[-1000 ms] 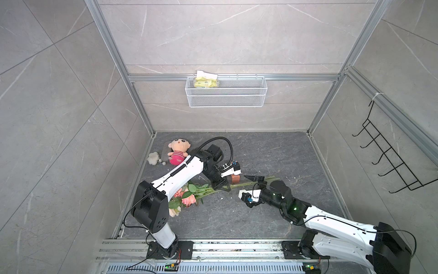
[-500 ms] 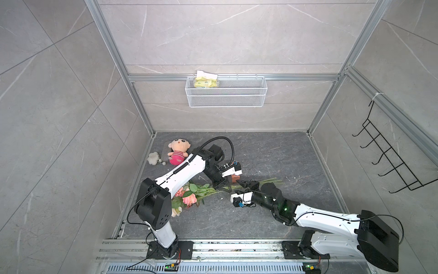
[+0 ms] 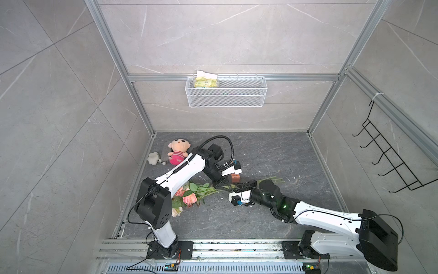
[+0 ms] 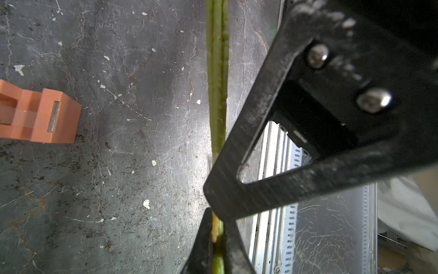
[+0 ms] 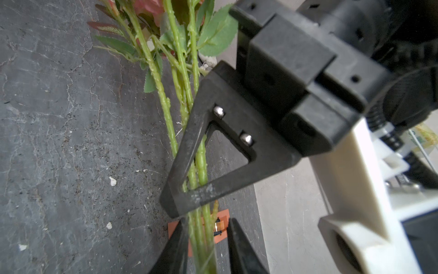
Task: Wrap bouquets with tape
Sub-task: Wrap the tape around the bouquet.
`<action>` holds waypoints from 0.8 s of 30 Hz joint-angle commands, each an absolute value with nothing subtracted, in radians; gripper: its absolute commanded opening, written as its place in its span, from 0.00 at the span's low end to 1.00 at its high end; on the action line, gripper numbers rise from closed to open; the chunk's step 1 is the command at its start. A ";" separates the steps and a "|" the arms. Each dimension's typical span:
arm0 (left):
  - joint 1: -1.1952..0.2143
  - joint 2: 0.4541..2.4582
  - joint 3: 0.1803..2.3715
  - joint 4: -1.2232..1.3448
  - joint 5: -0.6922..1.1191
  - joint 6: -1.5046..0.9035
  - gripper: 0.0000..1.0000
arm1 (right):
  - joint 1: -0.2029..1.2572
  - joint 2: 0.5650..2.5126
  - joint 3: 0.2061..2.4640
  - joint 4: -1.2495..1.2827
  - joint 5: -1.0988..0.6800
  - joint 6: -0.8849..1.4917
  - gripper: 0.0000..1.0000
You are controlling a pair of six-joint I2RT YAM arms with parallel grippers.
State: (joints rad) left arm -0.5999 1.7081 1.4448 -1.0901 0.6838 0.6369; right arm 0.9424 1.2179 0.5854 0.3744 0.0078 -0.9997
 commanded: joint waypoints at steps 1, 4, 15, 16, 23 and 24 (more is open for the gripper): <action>-0.592 1.712 1.458 -1.111 0.718 0.659 0.00 | 0.945 1.229 0.618 0.347 0.026 -0.971 0.29; -0.589 1.708 1.447 -1.111 0.715 0.661 0.00 | 0.938 1.210 0.615 0.352 0.038 -0.964 0.31; -0.588 1.710 1.427 -1.101 0.684 0.662 0.00 | 0.898 1.171 0.618 0.350 0.049 -0.918 0.32; -0.588 1.710 1.426 -1.101 0.686 0.665 0.00 | 0.896 1.176 0.620 0.348 0.055 -0.913 0.32; -0.589 1.724 1.425 -1.109 0.670 0.661 0.00 | 0.893 1.183 0.654 0.312 0.051 -0.860 0.33; -0.589 1.723 1.424 -1.106 0.670 0.661 0.00 | 0.893 1.187 0.661 0.304 0.066 -0.855 0.33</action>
State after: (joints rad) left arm -0.5884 1.7084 1.4284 -1.0676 0.6708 0.6403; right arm 0.9024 1.1893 0.6128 0.3046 0.0319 -0.9016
